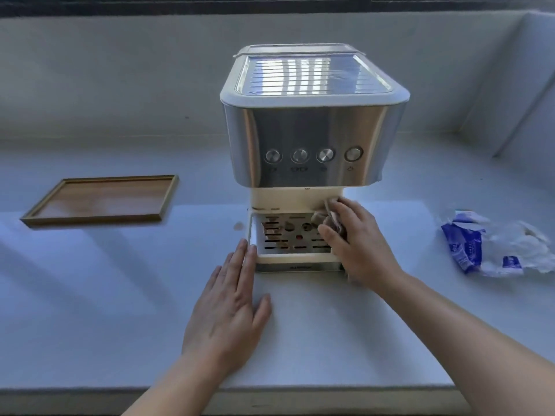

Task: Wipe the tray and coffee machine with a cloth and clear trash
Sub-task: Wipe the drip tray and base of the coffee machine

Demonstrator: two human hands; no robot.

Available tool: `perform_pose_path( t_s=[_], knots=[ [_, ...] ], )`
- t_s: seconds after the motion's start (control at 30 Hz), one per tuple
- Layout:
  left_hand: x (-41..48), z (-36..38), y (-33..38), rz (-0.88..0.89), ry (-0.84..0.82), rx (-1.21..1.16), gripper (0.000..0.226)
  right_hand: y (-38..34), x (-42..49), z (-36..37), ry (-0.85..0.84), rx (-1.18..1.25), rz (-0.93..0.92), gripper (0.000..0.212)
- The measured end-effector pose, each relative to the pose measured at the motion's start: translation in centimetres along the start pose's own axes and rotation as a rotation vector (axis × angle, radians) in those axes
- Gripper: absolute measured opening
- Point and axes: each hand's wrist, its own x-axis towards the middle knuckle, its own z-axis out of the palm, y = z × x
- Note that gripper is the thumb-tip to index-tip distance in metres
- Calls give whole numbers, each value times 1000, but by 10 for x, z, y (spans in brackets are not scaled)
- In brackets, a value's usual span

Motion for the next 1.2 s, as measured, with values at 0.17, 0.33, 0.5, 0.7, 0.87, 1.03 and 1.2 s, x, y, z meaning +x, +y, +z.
perform_pose_path(
  t_s=[0.17, 0.33, 0.5, 0.7, 0.87, 1.03, 1.2],
  knots=[
    [0, 2, 1, -3, 2, -4, 76, 9, -30, -4, 3, -312, -366, 43],
    [0, 1, 0, -3, -8, -2, 76, 5, 2, -14, 6, -258, -182, 24],
    [1, 0, 1, -8, -26, 18, 76, -12, -25, 6, 13, -352, -381, 33],
    [0, -4, 3, -16, -60, 14, 76, -1, -3, -8, -48, -397, -244, 35],
    [1, -6, 5, -28, -96, 19, 77, -18, -28, 27, 147, -336, -295, 35],
    [0, -5, 5, -30, -104, 30, 78, 0, -27, 10, 15, -372, -487, 40],
    [1, -5, 4, -34, -99, 26, 78, -21, -3, 16, 132, -242, -78, 35]
  ],
)
